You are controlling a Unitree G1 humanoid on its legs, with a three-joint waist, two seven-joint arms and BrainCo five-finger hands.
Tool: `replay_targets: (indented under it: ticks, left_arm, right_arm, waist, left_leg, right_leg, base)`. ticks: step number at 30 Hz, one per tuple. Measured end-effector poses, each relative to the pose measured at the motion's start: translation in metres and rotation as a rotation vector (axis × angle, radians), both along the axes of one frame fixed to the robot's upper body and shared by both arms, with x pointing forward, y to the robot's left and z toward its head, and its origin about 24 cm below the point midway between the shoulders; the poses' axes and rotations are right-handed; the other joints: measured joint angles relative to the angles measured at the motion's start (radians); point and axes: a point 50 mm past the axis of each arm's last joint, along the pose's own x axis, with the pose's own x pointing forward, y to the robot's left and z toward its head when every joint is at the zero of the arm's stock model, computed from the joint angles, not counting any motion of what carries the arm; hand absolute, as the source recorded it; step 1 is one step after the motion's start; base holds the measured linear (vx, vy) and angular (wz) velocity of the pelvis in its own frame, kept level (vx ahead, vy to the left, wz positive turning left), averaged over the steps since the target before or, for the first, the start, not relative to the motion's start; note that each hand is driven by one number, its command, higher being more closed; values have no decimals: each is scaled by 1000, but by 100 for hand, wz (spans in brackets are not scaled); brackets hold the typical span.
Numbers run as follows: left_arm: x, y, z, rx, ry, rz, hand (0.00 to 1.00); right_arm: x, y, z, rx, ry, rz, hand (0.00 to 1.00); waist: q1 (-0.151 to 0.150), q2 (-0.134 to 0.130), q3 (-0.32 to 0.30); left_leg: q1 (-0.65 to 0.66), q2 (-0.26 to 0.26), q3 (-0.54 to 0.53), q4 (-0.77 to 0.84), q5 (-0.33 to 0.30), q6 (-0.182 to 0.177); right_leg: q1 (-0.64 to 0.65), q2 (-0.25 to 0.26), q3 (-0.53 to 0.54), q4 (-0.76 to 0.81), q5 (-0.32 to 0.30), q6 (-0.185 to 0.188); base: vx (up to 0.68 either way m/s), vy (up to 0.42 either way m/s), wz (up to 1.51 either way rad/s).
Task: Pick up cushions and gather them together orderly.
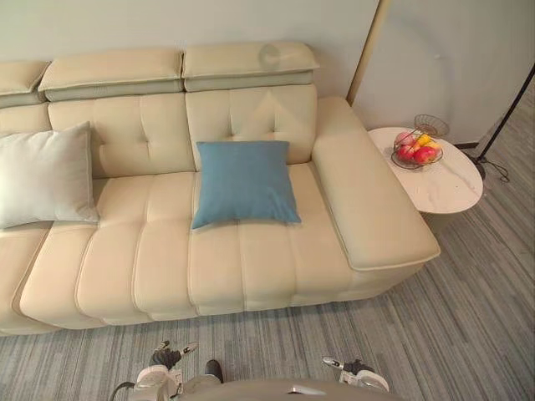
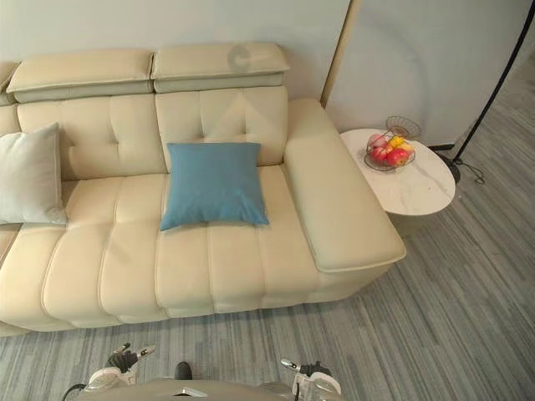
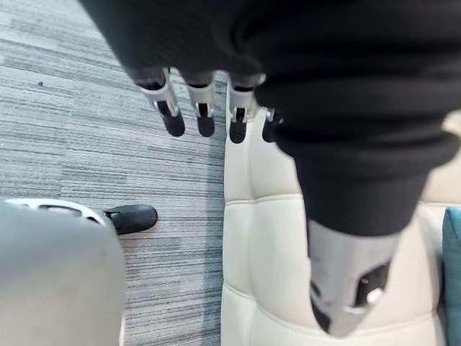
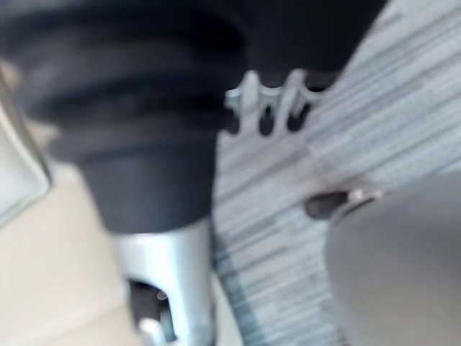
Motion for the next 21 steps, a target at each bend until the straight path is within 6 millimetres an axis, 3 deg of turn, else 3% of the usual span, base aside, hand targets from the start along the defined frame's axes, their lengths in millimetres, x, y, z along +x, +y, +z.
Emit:
replay_targets:
  ticks: [4,6,8,9,11,13,14,16,18,20,21]
  left_arm:
    - [0,-1,0,-2,3,0,0]
    - [3,-1,0,-8,-8,18,0]
    - [5,-5,0,-22,-11,29,0]
    - [5,-12,-1,-43,-14,47,0]
    - [7,-15,-1,-50,-19,47,0]
    - [8,-18,-1,-48,-21,26,0]
    - [10,-17,0,-43,-26,19,0]
    - [16,-15,2,-24,-40,-23,0]
    - [16,-15,2,-20,-39,-39,0]
    - [15,-14,2,-14,-34,-51,0]
    - [14,-13,2,-12,-28,-56,0]
  right_arm:
    - [1,-4,1,1,-14,-34,0]
    - [-1,-7,1,-4,-10,-48,0]
    - [-2,-10,2,-9,-8,-50,0]
    - [-1,-14,3,-23,-10,-45,0]
    - [3,-13,4,-26,-23,-25,0]
    - [15,-7,7,-34,-53,42,0]
    - [20,-3,9,-30,-67,53,0]
    - [25,6,9,-11,-86,62,0]
    - [22,5,8,-14,-82,59,0]
    - [25,1,10,-26,-90,62,0]
    - [26,1,10,-29,-92,65,0]
  waist:
    - [-2,10,9]
    - [-11,2,19]
    - [-7,6,21]
    - [7,29,22]
    - [10,26,26]
    - [17,24,16]
    - [17,21,17]
    - [18,-11,21]
    - [17,-7,23]
    - [8,7,31]
    - [8,13,35]
  left_leg:
    - [8,12,55,3,-11,-8]
    - [-26,12,7,85,-45,6]
    - [-68,13,-116,186,-125,18]
    - [-70,18,-179,228,-216,12]
    - [-53,23,-89,259,-253,5]
    - [-45,54,92,278,-290,9]
    - [-45,60,137,278,-290,8]
    - [-27,77,288,281,-287,7]
    - [-7,94,345,289,-285,4]
    - [22,109,400,280,-281,-3]
    - [42,110,415,265,-273,-17]
  right_leg:
    - [-64,17,96,37,1,-1]
    - [-102,14,165,56,1,-1]
    - [-149,21,264,76,15,6]
    - [-184,47,352,84,31,16]
    - [-214,59,443,84,61,22]
    - [-277,86,488,62,149,9]
    - [-298,87,463,60,159,-2]
    - [-378,58,163,131,131,-59]
    - [-383,30,-71,161,108,-100]
    - [-379,-34,-309,211,79,-141]
    - [-371,-53,-374,229,65,-139]
  base:
    - [-4,-5,-67]
    - [1,-16,-79]
    - [5,-4,-151]
    - [-8,56,-199]
    - [-52,93,-195]
    - [-125,110,-221]
    - [-98,60,-212]
    - [18,-1,-179]
    - [41,-51,-114]
    - [38,-101,-87]
    - [57,-138,-68]
